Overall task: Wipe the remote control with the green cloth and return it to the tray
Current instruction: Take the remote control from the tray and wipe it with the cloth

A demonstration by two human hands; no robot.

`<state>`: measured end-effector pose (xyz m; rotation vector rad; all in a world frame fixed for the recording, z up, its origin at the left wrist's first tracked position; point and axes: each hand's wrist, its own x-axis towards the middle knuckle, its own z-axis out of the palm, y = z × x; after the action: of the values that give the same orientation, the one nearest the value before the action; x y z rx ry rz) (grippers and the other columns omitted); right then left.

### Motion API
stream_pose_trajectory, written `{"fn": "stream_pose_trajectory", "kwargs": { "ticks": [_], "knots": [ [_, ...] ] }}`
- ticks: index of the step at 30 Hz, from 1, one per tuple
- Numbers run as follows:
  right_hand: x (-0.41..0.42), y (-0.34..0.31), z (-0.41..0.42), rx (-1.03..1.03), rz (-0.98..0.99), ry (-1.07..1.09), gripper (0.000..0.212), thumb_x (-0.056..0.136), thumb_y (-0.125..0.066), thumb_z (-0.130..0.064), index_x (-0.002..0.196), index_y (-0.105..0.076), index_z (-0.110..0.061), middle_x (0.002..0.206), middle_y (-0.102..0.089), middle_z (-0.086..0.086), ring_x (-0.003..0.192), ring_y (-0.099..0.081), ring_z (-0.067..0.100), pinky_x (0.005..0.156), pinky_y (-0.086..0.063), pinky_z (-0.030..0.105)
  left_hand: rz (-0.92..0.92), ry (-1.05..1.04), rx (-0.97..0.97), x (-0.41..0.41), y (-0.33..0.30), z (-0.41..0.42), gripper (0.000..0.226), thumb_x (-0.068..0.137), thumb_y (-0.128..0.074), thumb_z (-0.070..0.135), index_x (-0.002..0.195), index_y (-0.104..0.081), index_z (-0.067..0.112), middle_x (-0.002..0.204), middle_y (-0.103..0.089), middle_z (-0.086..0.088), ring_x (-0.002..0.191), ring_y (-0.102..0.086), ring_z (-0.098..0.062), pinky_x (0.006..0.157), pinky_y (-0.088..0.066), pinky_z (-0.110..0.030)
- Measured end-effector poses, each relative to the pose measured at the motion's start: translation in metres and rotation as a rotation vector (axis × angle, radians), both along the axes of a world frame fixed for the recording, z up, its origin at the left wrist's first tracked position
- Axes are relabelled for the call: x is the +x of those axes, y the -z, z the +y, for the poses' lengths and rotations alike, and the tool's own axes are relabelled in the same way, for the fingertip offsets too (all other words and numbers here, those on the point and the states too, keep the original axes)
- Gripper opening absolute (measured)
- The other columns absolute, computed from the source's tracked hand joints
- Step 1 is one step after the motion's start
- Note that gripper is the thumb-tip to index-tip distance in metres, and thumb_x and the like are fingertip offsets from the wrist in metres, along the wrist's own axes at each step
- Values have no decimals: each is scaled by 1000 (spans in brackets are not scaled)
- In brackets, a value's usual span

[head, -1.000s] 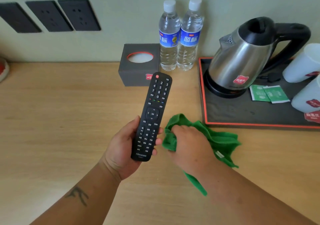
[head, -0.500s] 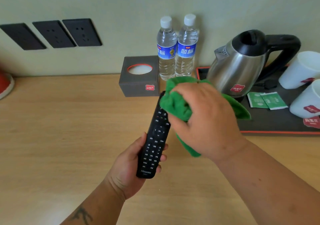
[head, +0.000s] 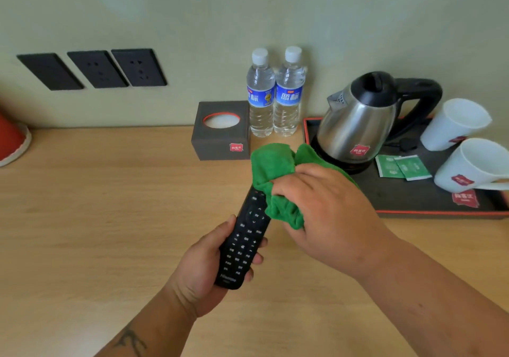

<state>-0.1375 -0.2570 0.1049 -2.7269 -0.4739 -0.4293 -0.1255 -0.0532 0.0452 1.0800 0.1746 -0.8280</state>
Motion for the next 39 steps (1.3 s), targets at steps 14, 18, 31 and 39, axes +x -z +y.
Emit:
{"fn": "stream_pose_trajectory", "kwargs": {
  "ticks": [14,18,31,39],
  "knots": [
    [-18,-195,-10,64,-64,183,71,74,-70,-19,142,-51,-29,125,-66,-5,114,-57,19,93,-38,27,-81,-51,-256,-7,-137,-20,45,92,-44,41,110,-75,14,93,-69,-16,67,-62,-23,53,-47,-32],
    [-17,-237,3,-102,-142,116,77,72,-78,-14,144,-52,-22,133,-65,-3,111,-59,23,86,-39,26,-147,-14,-339,-7,-177,-26,48,98,-39,45,117,-73,15,97,-69,-13,73,-62,-21,59,-48,-31],
    [-39,-303,1,-129,-76,95,69,82,-72,-19,144,-49,-39,130,-64,-12,120,-56,14,103,-41,29,-320,11,-486,10,-269,-28,52,98,-42,48,125,-66,11,100,-67,-13,78,-63,-20,60,-52,-31],
    [-46,-327,-2,142,-272,196,53,84,-76,-21,134,-59,-34,123,-67,-10,103,-62,10,94,-37,19,-303,25,-493,0,-278,-37,54,99,-43,47,127,-64,7,109,-66,-14,92,-62,-22,75,-52,-36]
  ]
}}
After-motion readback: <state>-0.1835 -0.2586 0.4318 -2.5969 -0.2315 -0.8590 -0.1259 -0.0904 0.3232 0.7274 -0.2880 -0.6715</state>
